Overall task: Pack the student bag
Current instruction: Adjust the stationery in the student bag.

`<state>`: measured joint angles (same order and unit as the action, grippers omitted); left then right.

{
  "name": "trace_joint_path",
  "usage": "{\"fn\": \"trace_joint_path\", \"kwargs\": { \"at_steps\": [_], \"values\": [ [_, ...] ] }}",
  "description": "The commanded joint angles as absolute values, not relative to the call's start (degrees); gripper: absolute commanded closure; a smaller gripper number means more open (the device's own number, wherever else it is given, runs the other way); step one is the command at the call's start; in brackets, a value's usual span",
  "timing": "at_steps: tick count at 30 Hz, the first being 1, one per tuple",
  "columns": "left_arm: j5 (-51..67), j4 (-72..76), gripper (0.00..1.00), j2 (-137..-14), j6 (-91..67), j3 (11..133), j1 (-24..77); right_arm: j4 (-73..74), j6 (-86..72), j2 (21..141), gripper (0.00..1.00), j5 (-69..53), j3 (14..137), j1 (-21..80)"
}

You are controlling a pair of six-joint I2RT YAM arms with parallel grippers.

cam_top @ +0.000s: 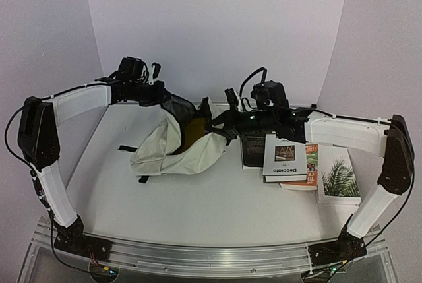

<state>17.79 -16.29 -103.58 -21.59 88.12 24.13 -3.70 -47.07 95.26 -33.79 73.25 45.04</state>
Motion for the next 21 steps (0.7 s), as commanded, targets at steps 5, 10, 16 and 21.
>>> {"fn": "trace_joint_path", "kwargs": {
  "at_steps": [5,10,16,21],
  "values": [
    [11.88,-18.77,1.0,-102.57,-17.81,89.86,26.76,12.25,-38.41,93.08,1.0,-8.95,79.68,44.83],
    [14.52,-20.69,1.0,-96.3,-17.39,87.17,21.43,16.46,-36.51,93.41,1.0,1.5,76.57,43.26],
    [18.79,-20.89,1.0,-89.99,-20.24,78.77,12.9,16.99,-34.82,97.47,1.0,3.11,74.47,35.88],
    [21.25,-19.39,1.0,-87.5,-21.94,75.04,12.06,16.96,-31.31,101.5,1.0,2.67,78.14,34.76]
  ]
}}
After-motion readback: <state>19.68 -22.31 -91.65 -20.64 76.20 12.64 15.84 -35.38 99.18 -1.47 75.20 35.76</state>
